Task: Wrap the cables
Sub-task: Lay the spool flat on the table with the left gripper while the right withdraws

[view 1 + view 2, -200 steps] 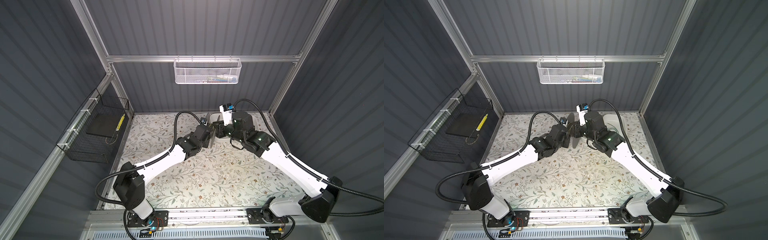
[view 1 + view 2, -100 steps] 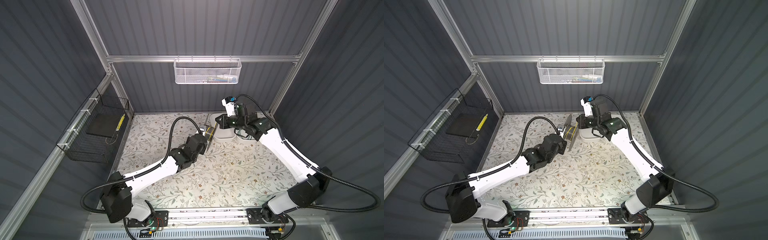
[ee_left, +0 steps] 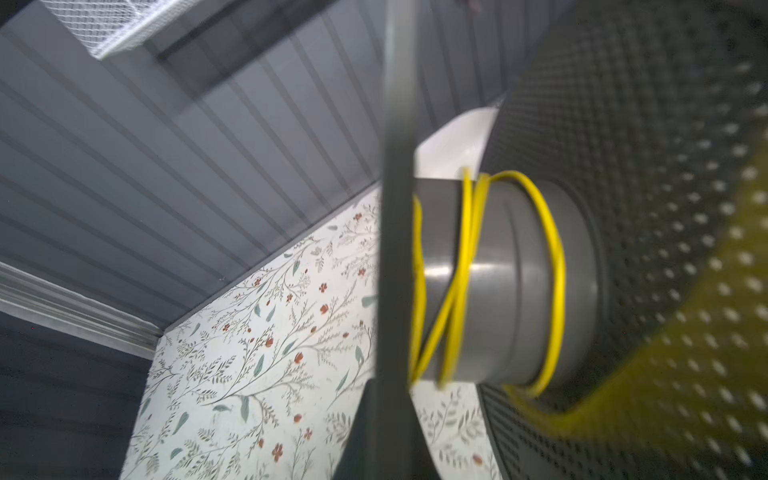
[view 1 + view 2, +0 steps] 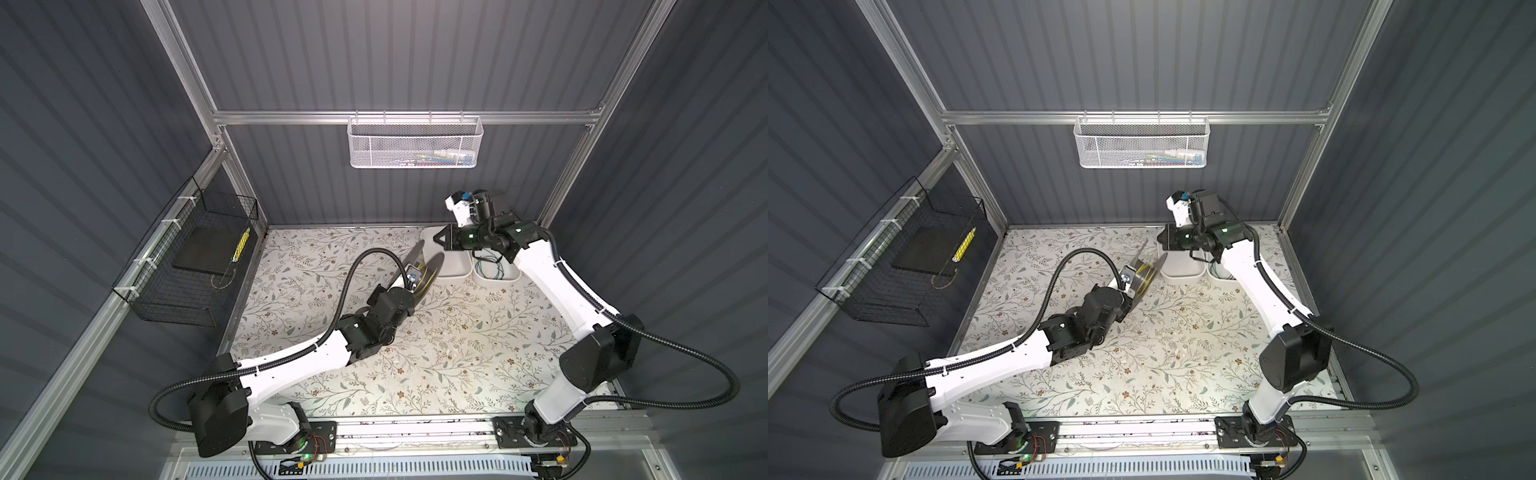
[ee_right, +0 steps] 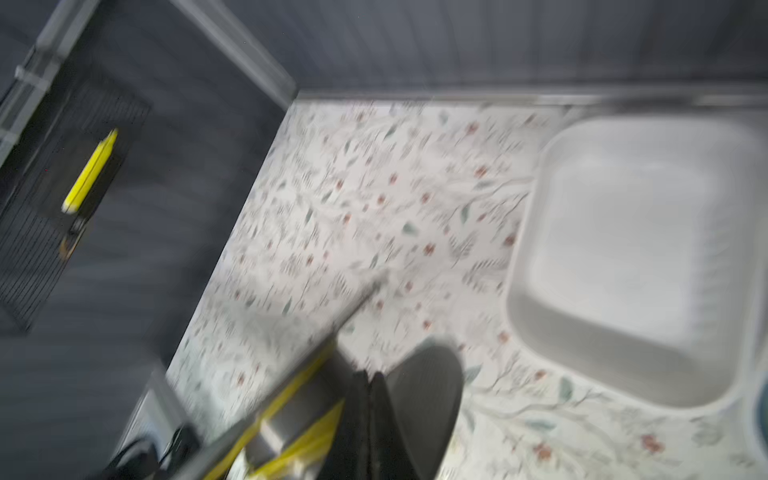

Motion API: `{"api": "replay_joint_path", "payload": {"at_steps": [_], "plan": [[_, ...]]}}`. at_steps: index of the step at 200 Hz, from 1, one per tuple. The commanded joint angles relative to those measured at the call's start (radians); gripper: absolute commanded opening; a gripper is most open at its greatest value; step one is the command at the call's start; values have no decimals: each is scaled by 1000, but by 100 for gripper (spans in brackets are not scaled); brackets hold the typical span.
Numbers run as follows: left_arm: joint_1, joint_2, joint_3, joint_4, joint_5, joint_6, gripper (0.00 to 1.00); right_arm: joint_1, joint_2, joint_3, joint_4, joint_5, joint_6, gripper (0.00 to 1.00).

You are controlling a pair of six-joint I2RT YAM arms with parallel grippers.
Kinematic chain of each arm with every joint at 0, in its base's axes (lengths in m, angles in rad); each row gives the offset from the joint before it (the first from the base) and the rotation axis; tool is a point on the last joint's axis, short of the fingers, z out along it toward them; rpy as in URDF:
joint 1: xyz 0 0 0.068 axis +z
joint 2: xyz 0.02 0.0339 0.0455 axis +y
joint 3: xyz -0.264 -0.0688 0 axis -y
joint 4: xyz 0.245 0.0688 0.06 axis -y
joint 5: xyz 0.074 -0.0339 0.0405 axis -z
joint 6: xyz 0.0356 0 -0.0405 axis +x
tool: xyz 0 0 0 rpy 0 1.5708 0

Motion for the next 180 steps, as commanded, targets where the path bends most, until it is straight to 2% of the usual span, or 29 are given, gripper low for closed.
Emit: {"api": "replay_joint_path", "payload": {"at_steps": [1,22,46,78,102,108,127,131,140,155,164,180], "plan": [[-58,-25,-70,-35,-58,92,0,-97,18,74,182,125,-11,0],[-82,-19,-93,24,-85,135,0,-105,41,76,148,105,-12,0],[-83,40,-50,32,-100,122,0,-106,29,8,196,88,17,0],[-82,130,-13,106,-113,189,0,-113,-43,-124,257,94,51,0],[-82,203,28,119,-150,245,0,-125,-160,-276,293,99,76,0],[-82,220,29,126,-159,255,0,-126,-199,-322,298,98,84,5],[-89,266,31,125,-164,264,0,-126,-346,-525,370,90,120,12],[-94,274,35,118,-163,263,0,-127,-377,-566,381,90,128,16],[-104,293,40,110,-169,262,0,-126,-445,-652,393,95,139,33],[-118,331,54,88,-175,265,0,-126,-558,-800,407,101,163,39],[-127,358,71,60,-172,265,0,-126,-628,-883,422,92,187,46],[-143,408,118,-13,-161,261,8,-126,-717,-1020,449,63,223,56]]}}
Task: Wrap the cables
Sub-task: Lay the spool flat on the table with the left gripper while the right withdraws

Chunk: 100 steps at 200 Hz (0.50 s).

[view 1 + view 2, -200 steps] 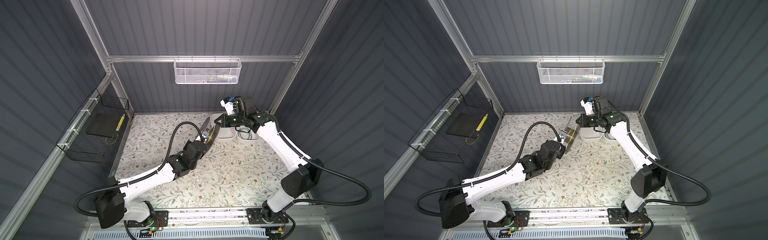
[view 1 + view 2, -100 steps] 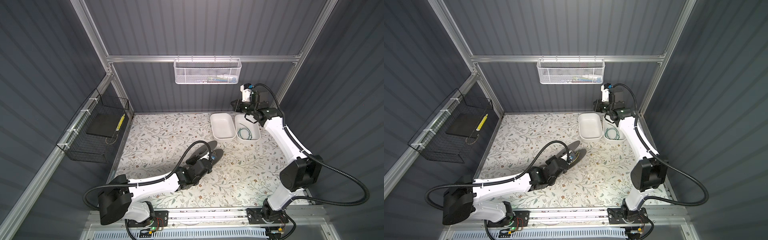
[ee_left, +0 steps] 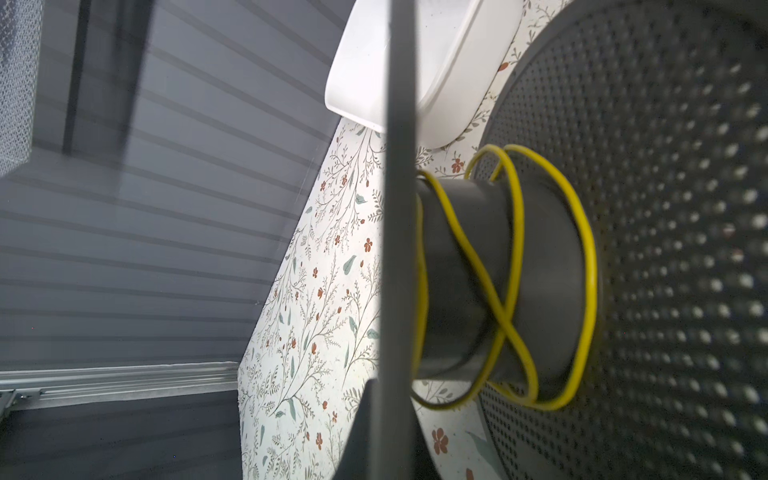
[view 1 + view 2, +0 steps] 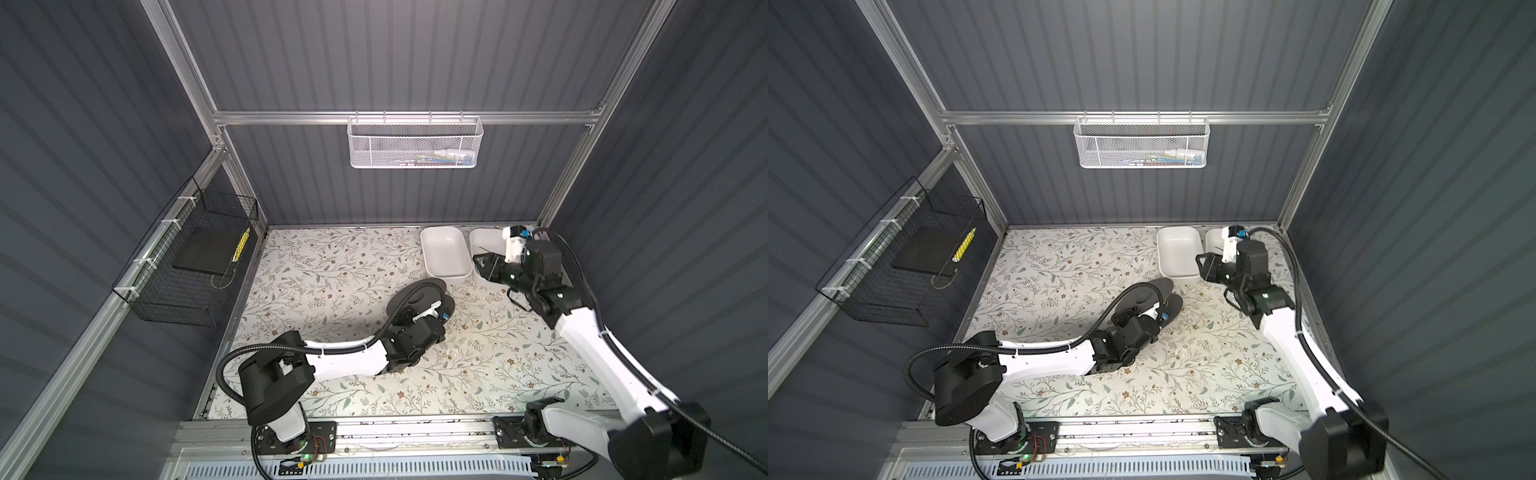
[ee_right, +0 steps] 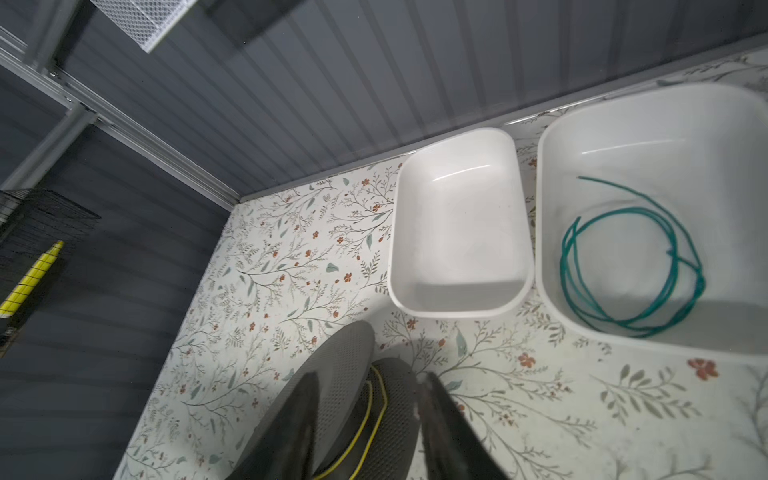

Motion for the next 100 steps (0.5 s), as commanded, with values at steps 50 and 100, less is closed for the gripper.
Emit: {"api": "replay_joint_path", "payload": {"at_steps": [50,100], "plan": [[-115,168,94,-238,-67,7,16,-2,-332,-306,-112,49,38,72],[-134,150,149,-423,-20,-115,60,-10,-426,-315,-212,117,26,88]]}}
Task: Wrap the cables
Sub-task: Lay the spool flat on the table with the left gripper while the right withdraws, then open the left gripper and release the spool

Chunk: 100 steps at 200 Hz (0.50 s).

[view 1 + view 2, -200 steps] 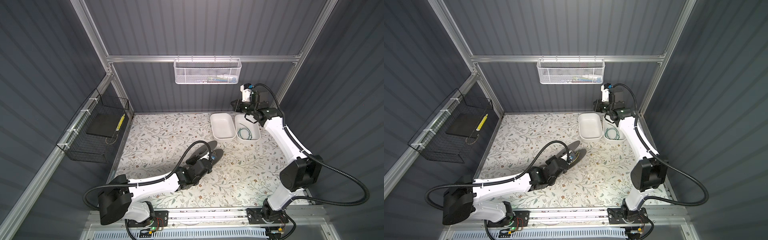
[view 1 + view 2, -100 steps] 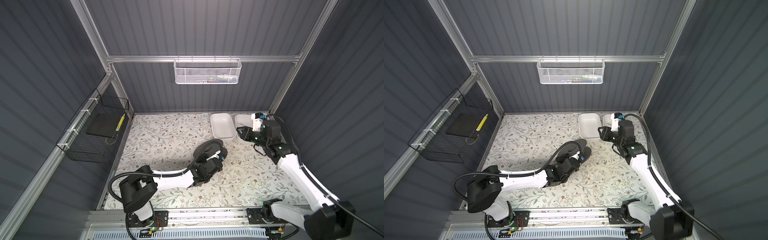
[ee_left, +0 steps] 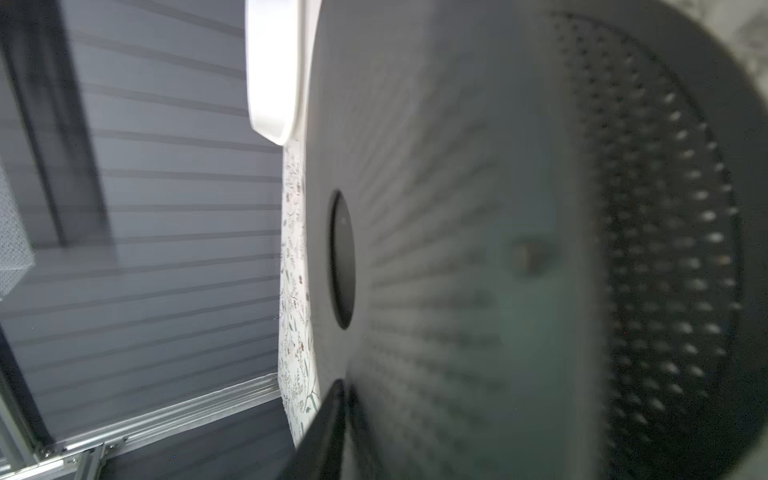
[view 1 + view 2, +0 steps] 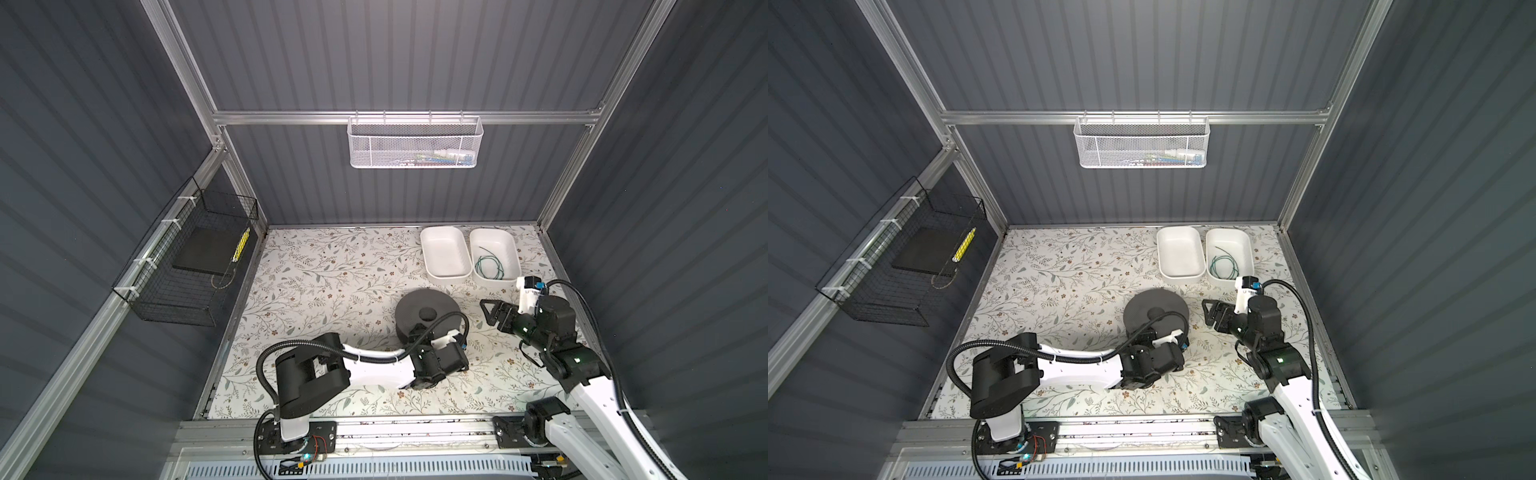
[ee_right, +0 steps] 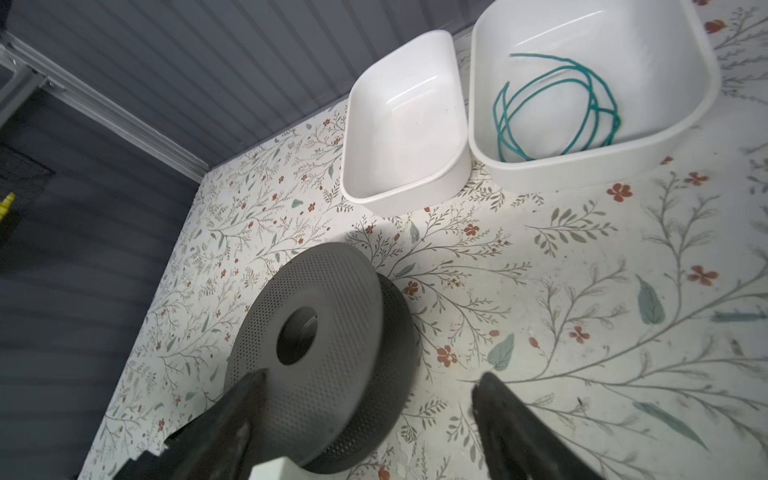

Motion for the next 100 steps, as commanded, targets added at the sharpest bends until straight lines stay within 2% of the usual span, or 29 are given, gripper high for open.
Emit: {"api": "replay_joint_path", "payload": {"at_steps": [1,12,29,69,100], "plan": [[1,-17,51,-158,40,-82,61,-6,-14,3,-68,44,-13,88],[0,-41,80,-218,62,-99,75,-7,-17,13,-68,41,-7,99],[1,-94,128,-313,86,-120,99,-8,-19,27,-101,42,2,99],[0,-287,182,-475,209,-177,100,-8,-41,74,-132,41,11,99],[-1,-436,168,-521,224,-223,99,-7,-69,132,-192,30,38,99]]}}
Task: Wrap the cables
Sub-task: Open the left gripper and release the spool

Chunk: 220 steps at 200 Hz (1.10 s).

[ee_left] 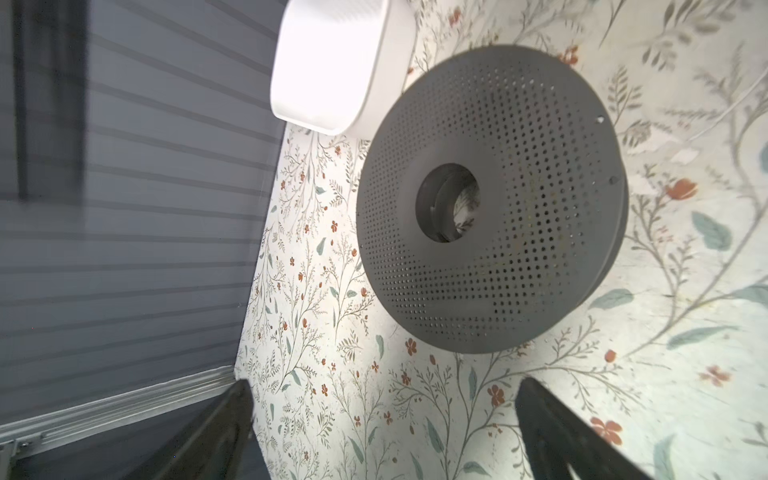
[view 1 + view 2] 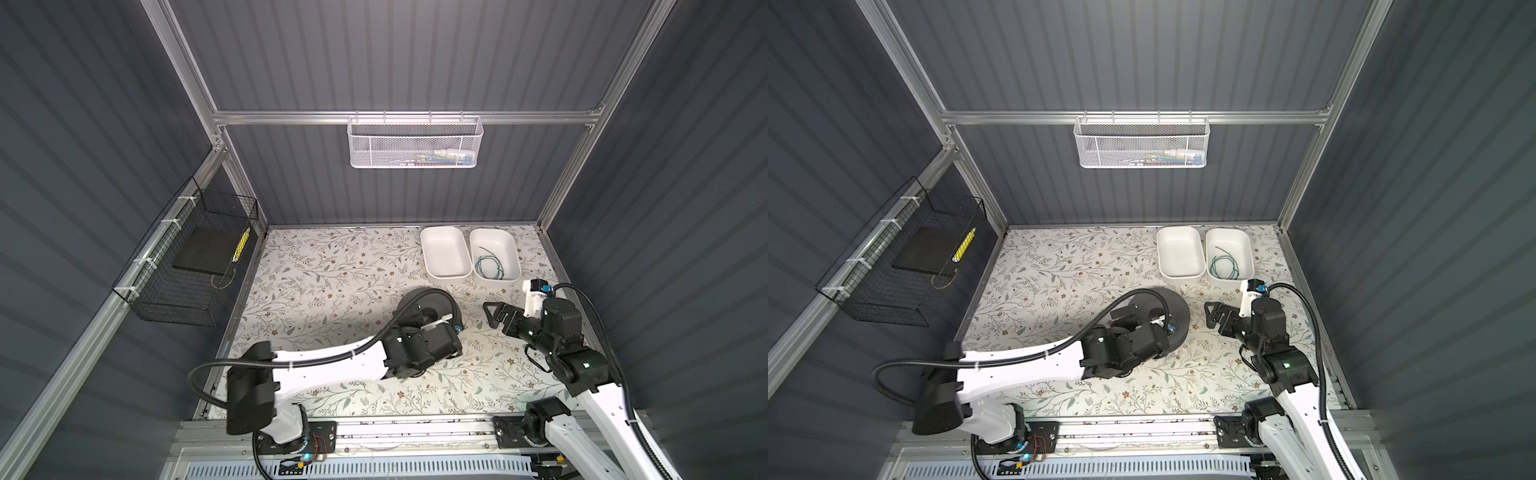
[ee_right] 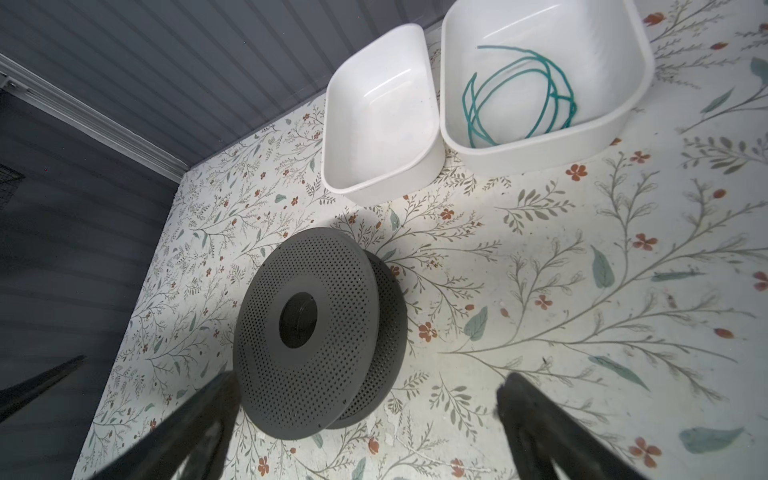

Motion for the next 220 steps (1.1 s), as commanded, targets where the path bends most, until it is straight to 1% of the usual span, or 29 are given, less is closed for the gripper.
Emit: {"api": "replay_joint_path", "payload": {"at_steps": [1,24,43,53,67,75,83,92,101,112,119,124,126,136,144,152,158,171,183,189,196,209,220], "plan": [[0,-89,4,-104,45,-62,99,-3,-30,63,-57,0,28,99],[-1,-198,-25,-90,22,-110,99,-3,-52,131,-90,-53,31,99],[-1,-288,-82,-17,-13,-116,100,0,-53,176,-108,-45,28,99],[0,-324,-108,25,-31,-118,99,-1,-49,192,-118,-29,52,99],[-1,-369,-137,58,-32,-156,99,-1,-46,178,-98,-19,37,99],[-1,-398,-174,112,-29,-164,99,-2,-46,170,-91,-4,20,99],[0,-421,-229,197,-40,-141,99,-1,-51,167,-91,28,6,99],[0,-445,-298,310,-86,-110,99,-2,-59,154,-75,63,11,99],[0,-460,-364,412,-126,-70,99,-3,-73,131,-53,109,50,99],[3,-463,-412,494,-225,-86,99,-3,-99,79,14,160,106,99],[16,-466,-425,514,-229,-89,99,-2,-118,32,90,176,97,99],[43,-469,-438,531,-204,-89,99,-1,-126,-2,161,160,67,99],[54,-471,-442,536,-188,-89,99,-2,-129,-16,186,149,35,99],[148,-478,-467,563,-98,-102,99,-1,-129,-67,302,106,-69,99],[230,-489,-493,590,-47,-149,99,-2,-120,-100,370,111,-124,99],[327,-506,-537,648,25,-150,99,-3,-105,-127,429,123,-191,99],[395,-516,-574,704,67,-130,99,-3,-90,-143,470,132,-253,99],[534,-531,-679,861,105,-107,100,-3,-52,-173,549,164,-362,99],[678,-519,-777,1023,218,-117,99,-3,-3,-205,626,194,-459,99],[744,-499,-807,1081,264,-143,99,-3,25,-216,655,201,-503,99],[807,-458,-831,1129,277,-167,99,-3,59,-233,696,227,-546,99],[890,-352,-869,1241,289,-159,99,-6,125,-273,790,280,-615,99],[936,-274,-885,1313,312,-138,99,-14,176,-312,879,324,-645,99]]}}
